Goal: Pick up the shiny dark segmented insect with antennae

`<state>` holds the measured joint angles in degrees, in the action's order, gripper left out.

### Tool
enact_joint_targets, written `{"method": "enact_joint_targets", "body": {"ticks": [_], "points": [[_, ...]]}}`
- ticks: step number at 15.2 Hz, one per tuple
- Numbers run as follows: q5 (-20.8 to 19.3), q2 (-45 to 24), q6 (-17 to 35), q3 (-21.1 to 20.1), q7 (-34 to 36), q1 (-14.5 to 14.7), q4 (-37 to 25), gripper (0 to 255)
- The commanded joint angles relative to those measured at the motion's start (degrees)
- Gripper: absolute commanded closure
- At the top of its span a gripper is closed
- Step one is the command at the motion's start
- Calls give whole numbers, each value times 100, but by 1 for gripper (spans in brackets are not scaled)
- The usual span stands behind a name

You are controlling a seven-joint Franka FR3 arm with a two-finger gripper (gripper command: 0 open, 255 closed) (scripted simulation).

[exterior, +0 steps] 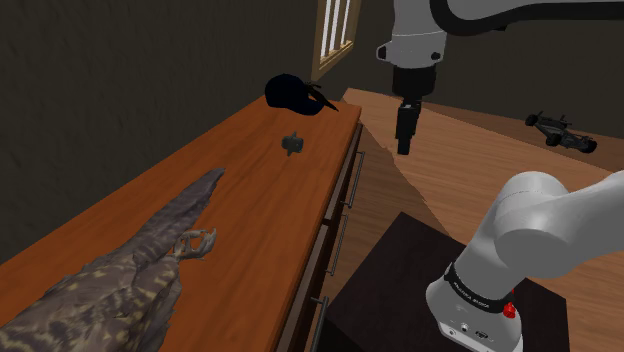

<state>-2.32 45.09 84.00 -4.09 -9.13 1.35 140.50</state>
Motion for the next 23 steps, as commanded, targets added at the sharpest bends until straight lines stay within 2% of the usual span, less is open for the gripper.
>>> {"method": "enact_joint_targets", "body": {"ticks": [1,12,23], "points": [[0,0,0,0,0,0,0,0],[-647,-1919,1395,332,-186,-416,-1094,0],[-1022,-3846,2112,597,-315,-706,-2912,0]]}}
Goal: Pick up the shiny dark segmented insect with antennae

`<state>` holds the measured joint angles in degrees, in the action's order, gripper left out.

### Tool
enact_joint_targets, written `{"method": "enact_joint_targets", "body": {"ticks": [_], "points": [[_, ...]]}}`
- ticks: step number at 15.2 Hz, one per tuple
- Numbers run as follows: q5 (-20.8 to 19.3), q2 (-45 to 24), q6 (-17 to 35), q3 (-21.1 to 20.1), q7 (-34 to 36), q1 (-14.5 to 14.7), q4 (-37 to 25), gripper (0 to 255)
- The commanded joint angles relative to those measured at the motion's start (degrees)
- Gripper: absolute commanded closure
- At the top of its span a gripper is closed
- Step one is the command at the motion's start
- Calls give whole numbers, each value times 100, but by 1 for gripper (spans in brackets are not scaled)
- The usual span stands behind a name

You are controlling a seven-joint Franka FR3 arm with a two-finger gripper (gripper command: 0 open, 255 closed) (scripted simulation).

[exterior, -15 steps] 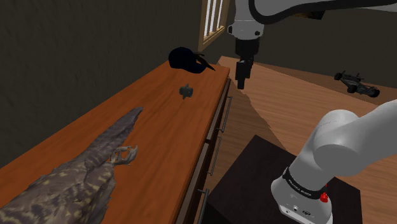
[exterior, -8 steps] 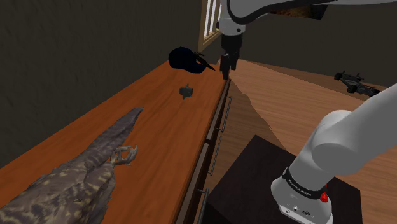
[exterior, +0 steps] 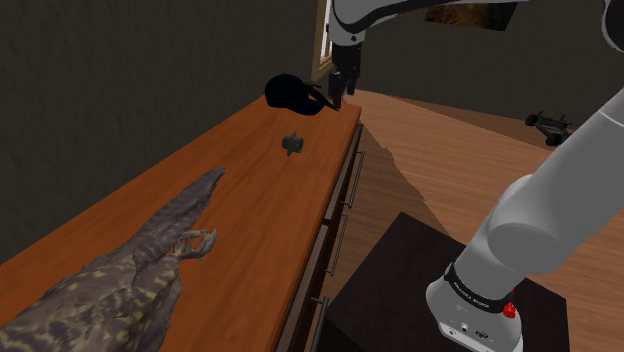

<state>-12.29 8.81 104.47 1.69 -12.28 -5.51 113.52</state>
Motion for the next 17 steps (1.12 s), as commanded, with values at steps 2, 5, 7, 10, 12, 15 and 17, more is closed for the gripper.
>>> {"method": "enact_joint_targets", "body": {"ticks": [2,5,7,10,12,15,17], "points": [[-63,-573,121,63,-32,-63,-626,0],[-101,-1117,161,127,-88,-125,-1302,0],[-110,-1216,237,139,-83,-137,-1355,0],[-126,-1228,459,142,-36,-142,-1142,0],[-137,-1242,605,145,-4,-144,-1007,0],[-146,-1257,719,147,20,-147,-904,0],[-147,-1243,723,150,16,-150,-888,255]]}}
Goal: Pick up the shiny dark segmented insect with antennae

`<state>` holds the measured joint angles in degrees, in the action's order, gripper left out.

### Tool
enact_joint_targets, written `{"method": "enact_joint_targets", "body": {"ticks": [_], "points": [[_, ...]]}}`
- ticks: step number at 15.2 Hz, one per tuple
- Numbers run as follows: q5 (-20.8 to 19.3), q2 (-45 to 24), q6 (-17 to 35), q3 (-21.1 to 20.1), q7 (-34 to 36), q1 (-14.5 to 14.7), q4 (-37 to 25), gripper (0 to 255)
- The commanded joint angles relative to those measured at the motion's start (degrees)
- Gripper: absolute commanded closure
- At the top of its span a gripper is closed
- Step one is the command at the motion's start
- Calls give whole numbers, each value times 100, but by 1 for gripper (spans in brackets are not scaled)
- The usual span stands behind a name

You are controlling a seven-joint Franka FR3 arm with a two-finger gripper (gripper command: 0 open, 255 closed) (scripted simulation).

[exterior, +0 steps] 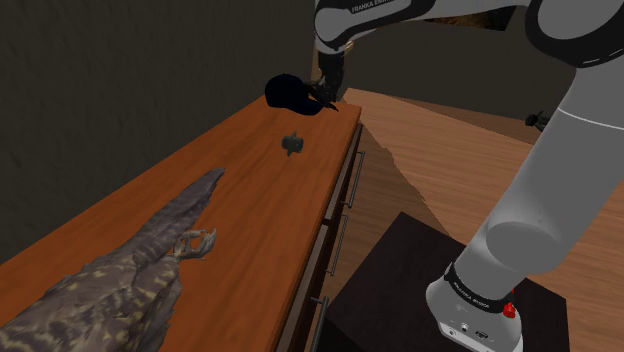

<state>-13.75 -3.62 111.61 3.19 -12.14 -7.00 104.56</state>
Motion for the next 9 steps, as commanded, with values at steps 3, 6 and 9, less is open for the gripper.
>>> {"method": "enact_joint_targets", "body": {"ticks": [3,6,9], "points": [[-1,3,11,1,2,-1,12,255],[-1,4,11,0,2,0,14,255],[6,-4,-67,-3,-10,4,-73,255]]}}
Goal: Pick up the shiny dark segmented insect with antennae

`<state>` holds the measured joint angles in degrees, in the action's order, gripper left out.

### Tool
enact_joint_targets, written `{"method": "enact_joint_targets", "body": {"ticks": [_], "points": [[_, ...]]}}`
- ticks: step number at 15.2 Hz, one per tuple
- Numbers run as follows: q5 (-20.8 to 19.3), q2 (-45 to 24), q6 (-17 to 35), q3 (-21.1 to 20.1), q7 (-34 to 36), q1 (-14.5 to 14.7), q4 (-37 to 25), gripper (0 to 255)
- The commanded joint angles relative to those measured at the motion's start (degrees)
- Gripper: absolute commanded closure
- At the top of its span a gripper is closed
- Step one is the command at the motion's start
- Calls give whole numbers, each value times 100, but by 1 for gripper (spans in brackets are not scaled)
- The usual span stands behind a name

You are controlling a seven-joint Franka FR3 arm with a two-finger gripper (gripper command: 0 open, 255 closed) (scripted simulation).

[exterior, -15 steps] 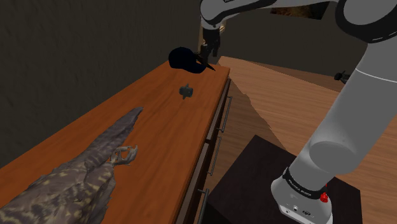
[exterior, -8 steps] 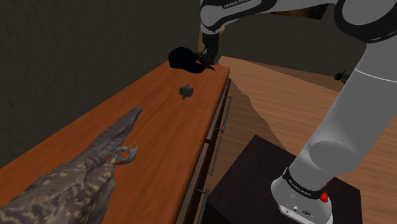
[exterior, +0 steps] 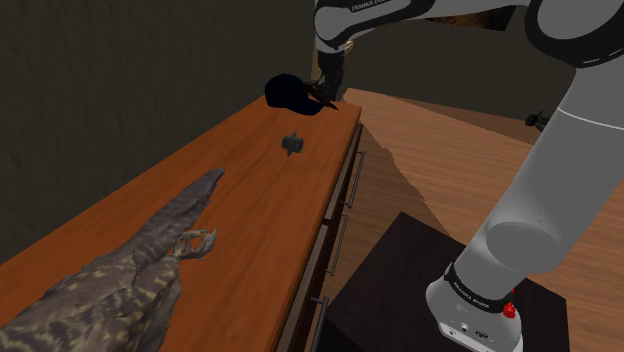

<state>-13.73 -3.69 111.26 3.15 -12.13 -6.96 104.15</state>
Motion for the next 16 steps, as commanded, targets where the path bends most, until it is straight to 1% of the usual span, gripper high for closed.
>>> {"method": "enact_joint_targets", "body": {"ticks": [1,14,16], "points": [[10,12,-105,-2,-26,1,-96,255],[70,6,-1080,-17,-231,20,-1097,255],[70,5,-1091,-17,-233,20,-1110,255]]}}
